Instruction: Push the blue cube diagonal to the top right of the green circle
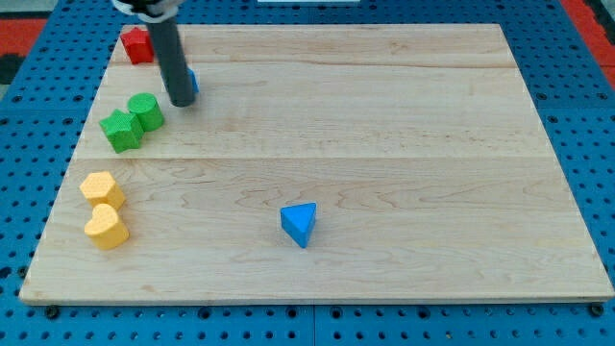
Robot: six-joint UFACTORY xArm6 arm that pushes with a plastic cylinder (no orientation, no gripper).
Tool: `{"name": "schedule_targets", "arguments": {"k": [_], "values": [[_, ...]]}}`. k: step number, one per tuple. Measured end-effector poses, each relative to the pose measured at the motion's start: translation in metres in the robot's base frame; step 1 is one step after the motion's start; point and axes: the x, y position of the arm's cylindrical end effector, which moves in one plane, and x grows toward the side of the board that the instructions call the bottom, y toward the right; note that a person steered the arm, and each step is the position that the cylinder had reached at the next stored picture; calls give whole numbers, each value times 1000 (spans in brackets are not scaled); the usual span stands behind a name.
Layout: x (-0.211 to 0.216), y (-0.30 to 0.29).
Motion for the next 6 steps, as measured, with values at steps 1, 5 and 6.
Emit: {"name": "schedule_targets", "arguments": {"k": [1,5,6], "values": [[-28,-1],[-63,14],[-92,34]]}}
